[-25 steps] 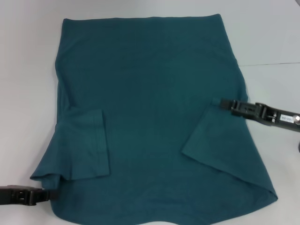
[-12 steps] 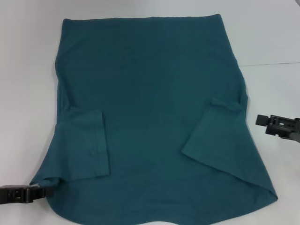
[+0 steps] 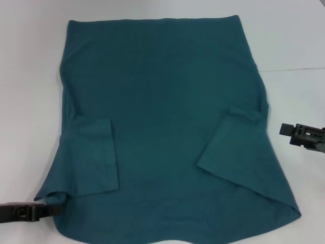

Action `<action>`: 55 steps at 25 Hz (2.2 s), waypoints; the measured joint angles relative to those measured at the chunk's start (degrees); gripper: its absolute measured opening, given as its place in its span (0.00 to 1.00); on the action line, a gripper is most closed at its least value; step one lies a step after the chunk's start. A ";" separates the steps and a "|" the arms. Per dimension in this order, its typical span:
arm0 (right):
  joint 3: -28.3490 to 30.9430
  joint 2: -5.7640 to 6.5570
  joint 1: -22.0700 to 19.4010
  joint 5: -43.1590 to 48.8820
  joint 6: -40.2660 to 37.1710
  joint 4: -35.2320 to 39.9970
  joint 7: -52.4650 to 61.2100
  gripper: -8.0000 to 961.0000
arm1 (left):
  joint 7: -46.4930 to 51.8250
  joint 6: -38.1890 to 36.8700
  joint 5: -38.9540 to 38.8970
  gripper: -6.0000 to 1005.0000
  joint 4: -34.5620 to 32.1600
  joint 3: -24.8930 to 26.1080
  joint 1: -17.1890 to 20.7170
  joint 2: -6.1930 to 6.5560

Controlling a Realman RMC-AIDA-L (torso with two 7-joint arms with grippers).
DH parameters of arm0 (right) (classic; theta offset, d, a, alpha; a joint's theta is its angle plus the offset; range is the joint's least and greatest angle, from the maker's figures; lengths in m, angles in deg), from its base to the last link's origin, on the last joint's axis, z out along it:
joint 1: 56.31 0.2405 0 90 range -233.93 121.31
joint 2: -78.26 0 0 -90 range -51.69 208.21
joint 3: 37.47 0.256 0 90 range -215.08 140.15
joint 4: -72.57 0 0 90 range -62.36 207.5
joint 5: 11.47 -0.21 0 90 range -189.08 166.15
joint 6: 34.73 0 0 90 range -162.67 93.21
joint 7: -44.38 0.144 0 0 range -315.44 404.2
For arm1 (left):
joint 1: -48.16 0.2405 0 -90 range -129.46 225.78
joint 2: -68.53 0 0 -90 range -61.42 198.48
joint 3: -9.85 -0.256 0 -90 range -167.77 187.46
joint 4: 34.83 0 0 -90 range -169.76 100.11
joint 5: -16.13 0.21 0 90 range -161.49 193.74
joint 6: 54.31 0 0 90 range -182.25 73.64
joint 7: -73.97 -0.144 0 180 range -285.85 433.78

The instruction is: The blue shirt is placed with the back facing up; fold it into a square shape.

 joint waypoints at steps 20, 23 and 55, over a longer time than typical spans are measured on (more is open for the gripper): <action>0.96 -0.12 0.63 -0.36 0.49 0.30 -0.12 0.96 | 2.94 -0.12 0.42 0.47 -0.22 -0.09 -0.53 0.50; 0.98 -0.11 0.63 -0.36 0.50 0.30 -0.12 0.96 | 2.98 -0.31 0.42 0.52 -0.26 -0.16 -0.69 0.50; 1.16 -0.38 0.63 -0.43 0.53 0.30 -0.22 0.96 | 5.36 3.29 1.12 0.02 -0.88 -3.14 -1.61 0.59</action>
